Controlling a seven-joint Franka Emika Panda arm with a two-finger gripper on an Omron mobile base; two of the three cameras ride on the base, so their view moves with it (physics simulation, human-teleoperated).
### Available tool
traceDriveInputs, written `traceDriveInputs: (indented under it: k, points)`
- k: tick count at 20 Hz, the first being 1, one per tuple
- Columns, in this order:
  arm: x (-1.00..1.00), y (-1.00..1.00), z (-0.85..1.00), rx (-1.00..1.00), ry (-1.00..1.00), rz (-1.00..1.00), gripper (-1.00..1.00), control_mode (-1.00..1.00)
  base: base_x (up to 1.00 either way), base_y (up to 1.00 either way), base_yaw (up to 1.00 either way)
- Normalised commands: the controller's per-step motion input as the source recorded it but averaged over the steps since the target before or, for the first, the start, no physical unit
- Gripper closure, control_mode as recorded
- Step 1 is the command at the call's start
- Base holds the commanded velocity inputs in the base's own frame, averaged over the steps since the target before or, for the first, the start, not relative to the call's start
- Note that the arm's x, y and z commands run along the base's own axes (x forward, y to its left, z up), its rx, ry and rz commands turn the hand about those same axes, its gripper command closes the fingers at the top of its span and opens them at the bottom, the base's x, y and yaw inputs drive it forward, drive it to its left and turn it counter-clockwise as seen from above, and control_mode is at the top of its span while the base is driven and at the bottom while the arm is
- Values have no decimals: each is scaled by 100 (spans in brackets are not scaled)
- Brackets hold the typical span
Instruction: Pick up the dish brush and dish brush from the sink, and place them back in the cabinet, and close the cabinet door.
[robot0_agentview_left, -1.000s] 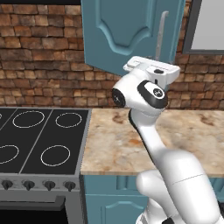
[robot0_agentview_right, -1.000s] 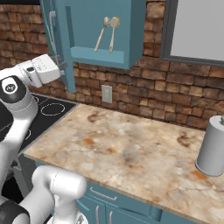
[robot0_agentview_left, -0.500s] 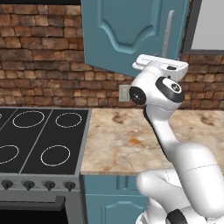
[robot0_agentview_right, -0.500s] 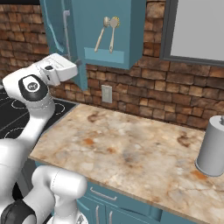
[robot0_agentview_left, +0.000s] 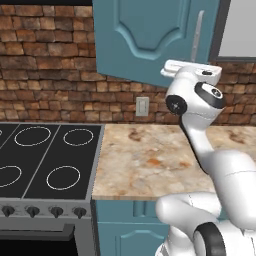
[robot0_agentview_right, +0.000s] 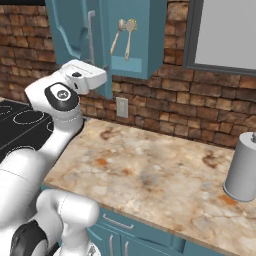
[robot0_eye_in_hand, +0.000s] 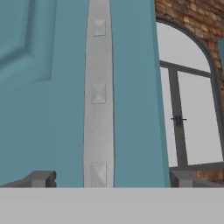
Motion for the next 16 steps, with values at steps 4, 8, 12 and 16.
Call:
traceDriveInputs:
  k: [4, 8, 12, 16]
  points:
    - [52, -22, -13, 0, 0, 9, -100, -100, 0, 0, 0]
    - [57, -19, -15, 0, 0, 9, -100, -100, 0, 0, 0]
    - [60, -17, -16, 0, 0, 9, -100, -100, 0, 0, 0]
    - [57, -16, -17, 0, 0, 9, -100, -100, 0, 0, 0]
